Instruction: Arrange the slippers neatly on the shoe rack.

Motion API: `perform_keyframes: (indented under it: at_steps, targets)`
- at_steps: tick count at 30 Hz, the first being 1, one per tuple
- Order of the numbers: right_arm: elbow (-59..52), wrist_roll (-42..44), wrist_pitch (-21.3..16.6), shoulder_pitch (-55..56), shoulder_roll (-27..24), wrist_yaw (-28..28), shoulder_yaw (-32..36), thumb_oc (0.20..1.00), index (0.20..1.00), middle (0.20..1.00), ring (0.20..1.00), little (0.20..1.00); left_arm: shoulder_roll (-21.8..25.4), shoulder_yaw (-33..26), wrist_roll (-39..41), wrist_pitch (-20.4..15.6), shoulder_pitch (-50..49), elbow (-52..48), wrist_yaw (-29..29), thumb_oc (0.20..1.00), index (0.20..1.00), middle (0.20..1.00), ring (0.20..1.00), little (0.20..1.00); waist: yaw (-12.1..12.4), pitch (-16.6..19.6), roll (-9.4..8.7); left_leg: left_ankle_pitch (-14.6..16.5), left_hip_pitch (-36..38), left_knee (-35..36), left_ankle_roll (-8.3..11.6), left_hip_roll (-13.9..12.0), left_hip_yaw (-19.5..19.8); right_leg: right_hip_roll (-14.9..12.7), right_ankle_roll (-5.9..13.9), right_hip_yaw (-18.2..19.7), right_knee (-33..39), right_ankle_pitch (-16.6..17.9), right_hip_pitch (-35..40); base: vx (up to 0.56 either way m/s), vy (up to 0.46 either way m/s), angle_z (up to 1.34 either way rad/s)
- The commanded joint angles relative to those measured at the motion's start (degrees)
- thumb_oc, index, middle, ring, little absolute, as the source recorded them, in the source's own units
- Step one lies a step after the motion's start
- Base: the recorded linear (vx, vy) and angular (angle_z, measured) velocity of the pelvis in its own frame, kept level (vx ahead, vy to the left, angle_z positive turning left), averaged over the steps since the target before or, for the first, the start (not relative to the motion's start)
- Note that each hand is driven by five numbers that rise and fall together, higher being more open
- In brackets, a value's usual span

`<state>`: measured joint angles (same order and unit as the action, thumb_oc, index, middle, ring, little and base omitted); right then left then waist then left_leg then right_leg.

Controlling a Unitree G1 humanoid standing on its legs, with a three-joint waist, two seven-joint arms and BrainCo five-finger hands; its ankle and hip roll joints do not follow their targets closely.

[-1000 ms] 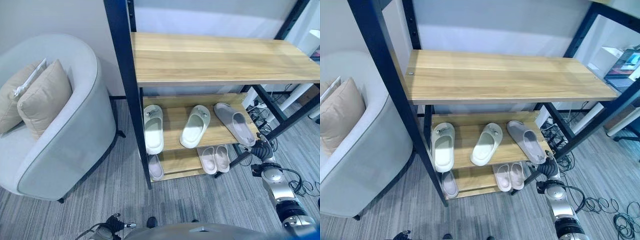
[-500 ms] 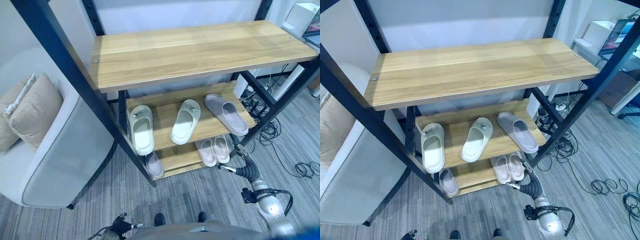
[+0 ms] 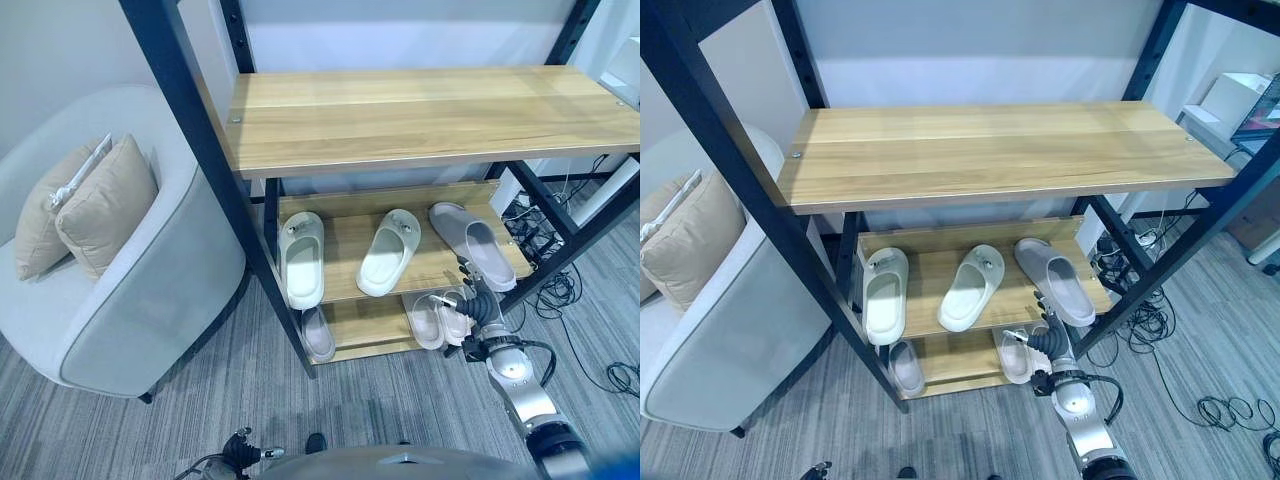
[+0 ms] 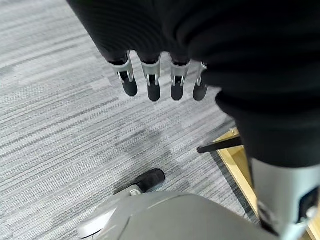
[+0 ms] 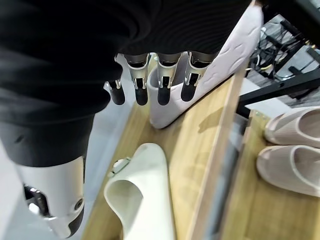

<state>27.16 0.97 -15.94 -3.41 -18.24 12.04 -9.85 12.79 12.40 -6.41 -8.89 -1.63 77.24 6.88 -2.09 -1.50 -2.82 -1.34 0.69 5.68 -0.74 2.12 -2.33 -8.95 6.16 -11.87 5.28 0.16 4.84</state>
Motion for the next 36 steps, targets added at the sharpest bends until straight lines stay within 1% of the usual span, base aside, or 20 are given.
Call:
perform_keyframes:
  at_steps: [1,8,12,15,22,23,27,32,36]
  targets:
    - [-0.7,2.9,-2.0,-3.9,-1.2,2.6,-0.3,1.000,1.000,1.000,1.000,1.000,-0.8,2.4,-2.2,0.2,3.4,3.2,1.1,1.000,1.000,1.000,1.000,1.000,1.2,-1.0,1.23,1.4,-1.5,-0.7,2.67,-3.4,-2.7,-2.1,3.32,0.0,-0.3,2.1,-1.3,0.04,-0.004,0.06]
    - [6.1,5.9,-0.7,-11.7,-2.2,3.8,-1.9,1.000,1.000,1.000,1.000,1.000,-0.3,3.2,-0.9,0.5,4.2,3.3,1.4,1.000,1.000,1.000,1.000,1.000,3.0,-2.3,1.64,0.6,-4.1,-0.7,3.07,-3.3,-1.3,-2.1,3.15,-1.2,-0.3,1.8,-2.8,0.02,0.002,0.16]
    - [9.5,5.8,0.2,-14.8,-2.4,4.8,-2.9,1.000,1.000,1.000,1.000,1.000,-0.2,3.7,-0.3,0.5,4.8,3.3,1.8,1.000,1.000,1.000,1.000,1.000,3.7,-3.1,1.71,0.2,-5.4,-0.7,3.22,-3.3,-0.5,-2.0,3.02,-1.9,-0.3,1.7,-3.5,0.01,0.003,0.16]
    - [12.6,6.6,0.9,-19.3,-2.8,5.7,-4.3,1.000,1.000,1.000,1.000,1.000,-0.1,4.7,1.3,0.2,6.7,2.5,1.9,1.000,1.000,1.000,1.000,1.000,4.6,-4.6,1.89,-0.8,-8.0,-0.7,3.53,-3.2,0.2,-2.1,2.99,-2.4,-0.3,2.1,-5.6,-0.05,0.008,0.07]
    - [16.3,8.1,1.2,-25.8,-2.7,7.6,-5.5,1.000,1.000,1.000,1.000,1.000,0.5,6.0,3.1,-0.3,8.7,1.6,2.9,1.000,1.000,1.000,1.000,1.000,5.6,-5.9,2.28,-2.0,-11.8,-0.7,4.00,-3.0,1.7,-1.9,2.55,-3.2,-0.3,2.7,-8.6,-0.01,0.000,0.09]
    - [17.6,9.3,1.2,-27.9,-2.6,7.6,-6.0,1.000,1.000,1.000,1.000,1.000,0.7,6.1,3.5,-0.3,9.0,1.6,3.0,1.000,1.000,1.000,1.000,1.000,6.0,-6.3,2.42,-2.5,-12.9,-0.7,4.17,-2.9,2.1,-1.9,2.47,-3.6,-0.3,2.9,-9.5,-0.02,-0.001,0.04]
    - [16.9,9.7,1.0,-28.7,-2.1,7.7,-6.7,1.000,1.000,1.000,1.000,1.000,0.6,6.3,3.6,-0.2,8.3,1.8,3.2,1.000,1.000,1.000,1.000,1.000,6.4,-6.7,2.50,-2.7,-13.6,-0.7,4.34,-2.9,2.6,-1.9,2.29,-4.0,-0.3,2.8,-9.8,0.01,-0.007,0.12]
    - [14.8,8.0,1.2,-27.8,-1.9,7.5,-7.8,1.000,1.000,1.000,1.000,1.000,0.4,6.0,3.7,-0.1,8.7,1.5,3.3,1.000,1.000,1.000,1.000,1.000,6.4,-6.9,2.46,-2.5,-13.3,-0.7,4.38,-2.9,2.9,-1.7,2.12,-4.5,-0.4,2.3,-9.4,0.03,-0.008,0.02]
    - [13.9,7.3,1.3,-28.3,-0.7,8.1,-8.1,1.000,1.000,1.000,1.000,1.000,-0.4,6.5,4.0,0.1,9.3,1.2,3.1,1.000,1.000,1.000,1.000,1.000,6.4,-7.1,2.44,-2.4,-12.9,-0.7,4.42,-3.1,3.0,-1.6,2.05,-4.9,-0.5,1.9,-9.0,0.00,0.000,0.00]
